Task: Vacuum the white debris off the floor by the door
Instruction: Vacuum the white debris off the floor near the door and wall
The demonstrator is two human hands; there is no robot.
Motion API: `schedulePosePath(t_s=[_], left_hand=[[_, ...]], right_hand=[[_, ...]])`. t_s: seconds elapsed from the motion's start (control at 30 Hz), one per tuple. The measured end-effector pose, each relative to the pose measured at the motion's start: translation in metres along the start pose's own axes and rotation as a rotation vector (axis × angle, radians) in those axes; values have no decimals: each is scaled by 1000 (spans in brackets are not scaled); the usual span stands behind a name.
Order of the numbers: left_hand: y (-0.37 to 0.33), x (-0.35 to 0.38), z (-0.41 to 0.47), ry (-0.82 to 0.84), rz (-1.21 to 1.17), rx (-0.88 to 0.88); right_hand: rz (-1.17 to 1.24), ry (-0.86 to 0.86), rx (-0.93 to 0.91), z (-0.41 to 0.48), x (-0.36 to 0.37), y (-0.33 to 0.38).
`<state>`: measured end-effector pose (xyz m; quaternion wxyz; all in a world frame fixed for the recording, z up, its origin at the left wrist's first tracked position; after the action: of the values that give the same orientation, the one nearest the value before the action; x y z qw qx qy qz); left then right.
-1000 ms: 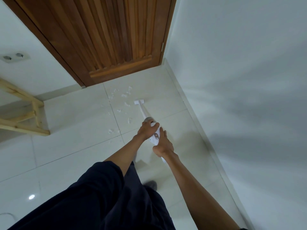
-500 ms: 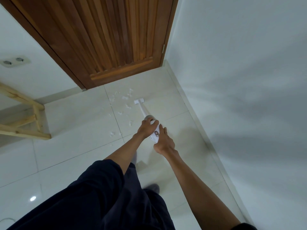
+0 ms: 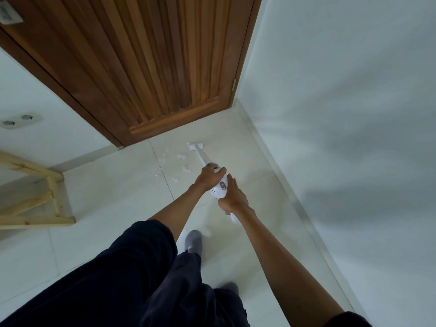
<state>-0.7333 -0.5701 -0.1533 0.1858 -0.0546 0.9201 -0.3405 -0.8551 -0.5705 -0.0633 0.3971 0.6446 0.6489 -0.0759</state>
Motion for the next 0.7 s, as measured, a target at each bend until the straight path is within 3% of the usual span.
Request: schedulePosePath(t_s=[0.4, 0.7], left_hand=[[-10, -52, 27, 6, -2, -13], [3, -38, 15, -10, -27, -21]], right_hand=[[80, -2, 6, 33, 2, 49], [7, 1, 1, 14, 8, 38]])
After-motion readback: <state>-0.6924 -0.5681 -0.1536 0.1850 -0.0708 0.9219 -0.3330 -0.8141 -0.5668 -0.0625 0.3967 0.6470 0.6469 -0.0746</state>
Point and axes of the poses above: each hand's wrist, its own z-axis towards the middle knuckle, its own x-axis out of the palm, y = z × x, the point moved 4 cm from there along z, towards the middle knuckle, and after that the axes turned 4 degrees about -x, right-handed, at the moved point
